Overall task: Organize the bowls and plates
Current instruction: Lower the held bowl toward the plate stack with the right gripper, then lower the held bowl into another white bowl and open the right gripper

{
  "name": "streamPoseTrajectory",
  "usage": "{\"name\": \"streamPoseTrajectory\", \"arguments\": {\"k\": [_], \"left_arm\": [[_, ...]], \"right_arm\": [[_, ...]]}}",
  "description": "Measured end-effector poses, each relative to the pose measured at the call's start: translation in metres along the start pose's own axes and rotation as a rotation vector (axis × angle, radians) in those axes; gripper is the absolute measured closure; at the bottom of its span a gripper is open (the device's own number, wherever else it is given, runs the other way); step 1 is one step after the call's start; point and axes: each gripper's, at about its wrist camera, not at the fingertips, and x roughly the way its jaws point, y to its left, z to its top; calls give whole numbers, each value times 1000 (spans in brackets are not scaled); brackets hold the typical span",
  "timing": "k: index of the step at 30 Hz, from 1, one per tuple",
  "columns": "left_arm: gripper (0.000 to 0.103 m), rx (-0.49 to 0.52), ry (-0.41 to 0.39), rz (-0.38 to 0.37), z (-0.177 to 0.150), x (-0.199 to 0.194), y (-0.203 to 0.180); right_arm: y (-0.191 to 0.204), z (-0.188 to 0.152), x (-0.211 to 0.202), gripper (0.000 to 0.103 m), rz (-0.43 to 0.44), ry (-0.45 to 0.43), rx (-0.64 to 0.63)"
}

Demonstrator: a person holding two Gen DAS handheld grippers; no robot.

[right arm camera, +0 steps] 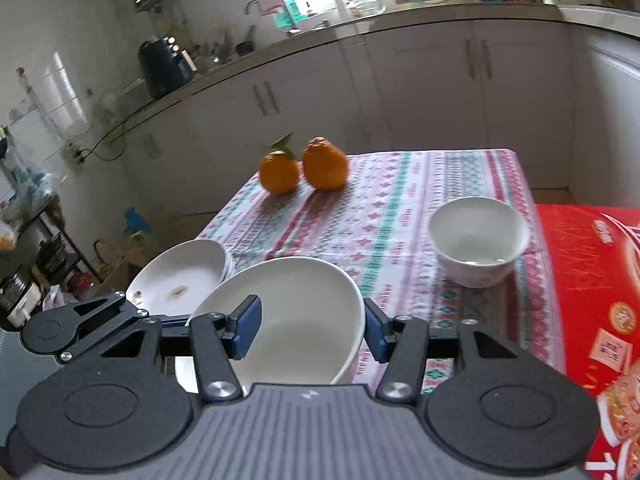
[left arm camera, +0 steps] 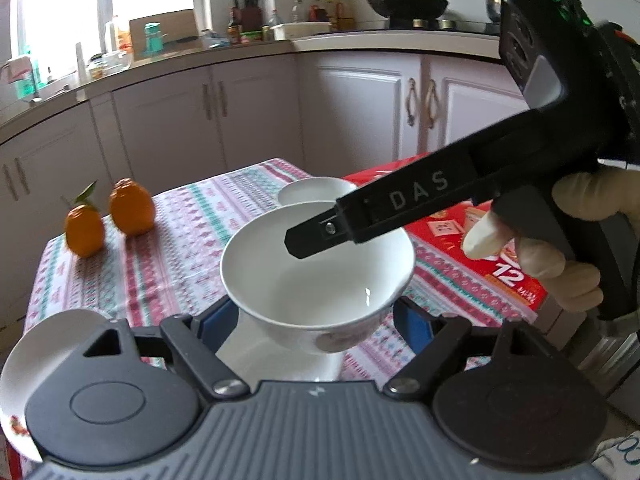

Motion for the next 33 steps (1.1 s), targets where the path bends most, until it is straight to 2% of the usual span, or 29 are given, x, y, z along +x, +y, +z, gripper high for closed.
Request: {"name": "streamPoseTrajectory", "arguments": {"k": [11, 33], "left_arm": [[19, -60, 29, 22, -19, -4, 25], [19, -86, 94, 3, -33, 16, 35]], "right_arm": [[23, -5, 31, 44, 21, 48, -21], [20, -12, 55, 43, -1, 110, -19]]}}
